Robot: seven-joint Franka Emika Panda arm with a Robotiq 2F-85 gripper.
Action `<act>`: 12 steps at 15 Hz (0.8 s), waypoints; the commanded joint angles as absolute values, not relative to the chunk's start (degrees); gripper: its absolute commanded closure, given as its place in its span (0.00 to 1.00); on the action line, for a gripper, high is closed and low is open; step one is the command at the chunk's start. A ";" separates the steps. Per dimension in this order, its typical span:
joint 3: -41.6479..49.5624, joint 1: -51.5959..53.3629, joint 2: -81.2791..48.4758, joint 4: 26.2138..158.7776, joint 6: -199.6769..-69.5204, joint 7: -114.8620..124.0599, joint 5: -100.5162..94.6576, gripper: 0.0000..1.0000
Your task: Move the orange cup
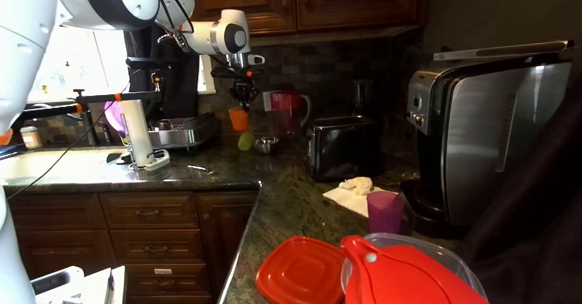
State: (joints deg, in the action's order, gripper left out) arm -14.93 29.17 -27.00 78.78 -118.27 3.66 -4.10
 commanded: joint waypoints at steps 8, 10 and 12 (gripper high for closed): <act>-15.15 30.74 2.95 103.73 -124.50 39.75 -21.52 0.99; -17.38 28.78 -1.36 97.63 -123.35 36.63 -20.23 0.96; -18.55 28.00 2.07 101.39 -123.48 40.63 -22.60 0.96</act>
State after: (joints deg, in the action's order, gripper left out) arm -15.33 31.25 2.21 101.71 -123.63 40.79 -22.77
